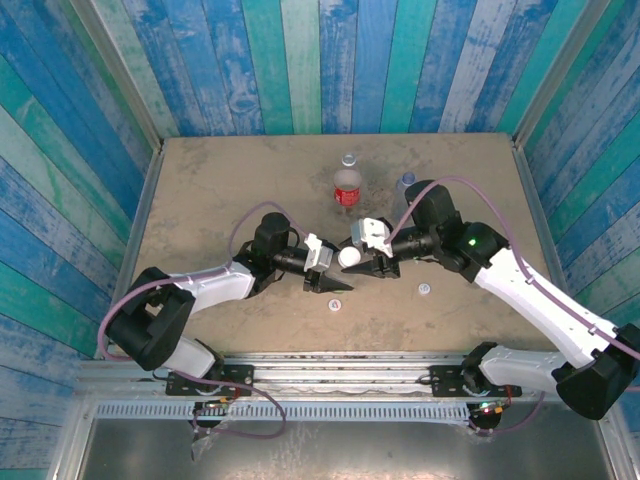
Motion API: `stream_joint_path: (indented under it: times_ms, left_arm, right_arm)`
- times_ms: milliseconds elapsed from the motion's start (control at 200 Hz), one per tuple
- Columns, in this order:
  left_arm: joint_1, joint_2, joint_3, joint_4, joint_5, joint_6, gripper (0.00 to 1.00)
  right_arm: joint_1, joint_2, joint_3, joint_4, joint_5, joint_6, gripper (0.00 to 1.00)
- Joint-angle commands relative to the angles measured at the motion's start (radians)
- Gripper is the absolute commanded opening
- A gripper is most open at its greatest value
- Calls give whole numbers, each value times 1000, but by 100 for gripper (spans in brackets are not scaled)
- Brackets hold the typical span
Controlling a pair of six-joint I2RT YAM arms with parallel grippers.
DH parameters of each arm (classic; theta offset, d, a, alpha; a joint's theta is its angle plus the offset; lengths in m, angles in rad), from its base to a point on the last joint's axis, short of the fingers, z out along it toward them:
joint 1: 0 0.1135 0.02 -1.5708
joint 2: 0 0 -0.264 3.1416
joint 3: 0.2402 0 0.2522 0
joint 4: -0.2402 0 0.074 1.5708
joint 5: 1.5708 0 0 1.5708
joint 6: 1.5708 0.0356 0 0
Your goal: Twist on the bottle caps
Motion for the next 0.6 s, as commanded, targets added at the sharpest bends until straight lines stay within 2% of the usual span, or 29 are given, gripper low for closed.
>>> stream_joint_path:
  times_ms: [0,250,416,506,596]
  left_arm:
    - [1,-40,23,-8,11,18,48]
    - [2,-23,23,-21,2,34,48]
    - [2,-11,23,-18,-6,37,48]
    - [1,-9,21,-2,-54,17,48]
    - [2,-17,3,56,-174,-28,47]
  right_arm:
    - [1,-19,-31,67,-21,40,51]
    - [0,-26,-53,120,-41,89,44]
    - [0,-26,-55,131,-67,108,36]
    - [0,-18,-54,138,-71,136,28]
    - [1,-14,-61,181,-43,201,22]
